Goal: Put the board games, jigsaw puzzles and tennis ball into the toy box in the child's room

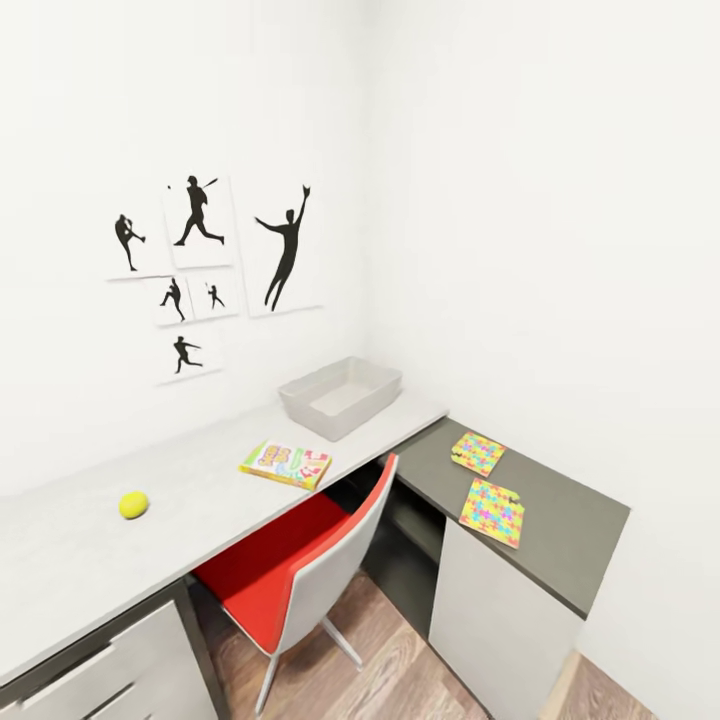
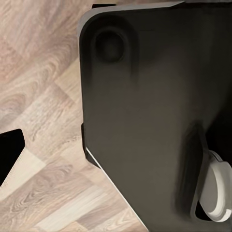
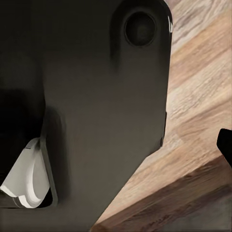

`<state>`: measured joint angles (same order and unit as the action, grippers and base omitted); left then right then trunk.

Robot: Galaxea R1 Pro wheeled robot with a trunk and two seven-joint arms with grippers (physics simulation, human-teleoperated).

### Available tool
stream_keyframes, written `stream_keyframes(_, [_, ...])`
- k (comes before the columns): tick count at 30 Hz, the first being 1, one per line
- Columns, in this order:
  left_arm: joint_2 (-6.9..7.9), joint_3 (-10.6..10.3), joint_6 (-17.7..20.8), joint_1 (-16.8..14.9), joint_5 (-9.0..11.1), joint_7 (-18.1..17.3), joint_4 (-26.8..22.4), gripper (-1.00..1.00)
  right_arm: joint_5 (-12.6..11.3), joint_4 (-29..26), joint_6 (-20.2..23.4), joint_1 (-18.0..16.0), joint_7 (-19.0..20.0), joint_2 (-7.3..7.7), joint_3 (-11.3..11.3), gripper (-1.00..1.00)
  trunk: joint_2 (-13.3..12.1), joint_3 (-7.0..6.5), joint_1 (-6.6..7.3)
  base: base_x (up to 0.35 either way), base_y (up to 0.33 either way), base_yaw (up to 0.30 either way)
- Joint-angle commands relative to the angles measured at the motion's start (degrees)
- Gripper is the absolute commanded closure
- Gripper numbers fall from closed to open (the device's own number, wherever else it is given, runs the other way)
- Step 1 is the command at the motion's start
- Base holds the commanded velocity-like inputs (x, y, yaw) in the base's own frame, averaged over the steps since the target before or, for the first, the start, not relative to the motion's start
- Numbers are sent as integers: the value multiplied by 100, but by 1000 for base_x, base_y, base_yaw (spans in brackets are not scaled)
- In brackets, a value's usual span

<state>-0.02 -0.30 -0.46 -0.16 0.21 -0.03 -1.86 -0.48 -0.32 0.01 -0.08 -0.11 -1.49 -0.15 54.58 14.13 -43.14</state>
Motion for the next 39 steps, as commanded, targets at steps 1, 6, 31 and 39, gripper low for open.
stream_keyframes(1, [2,-3,-5,-2,1,0,-6,-100,-5,-3,0,-1,0,-1,-2,-100,-37,-13,22,0,0,-157])
stream_keyframes(6, [14,-4,-6,-3,1,2,-49,-100,0,-3,-1,-1,-5,-2,4,-100,-238,-102,132,0,0,-66])
stream_keyframes(31, [11,31,1062,-278,4,12,-1088,-100,-23,-245,18,-1,-7,-68,-27,-100,-1241,-551,681,0,0,-4])
stream_keyframes(39, [11,38,1358,-590,12,-16,-1253,-100,-217,-728,69,-15,-27,-33,-119,-100,-1561,-695,857,0,0,0])
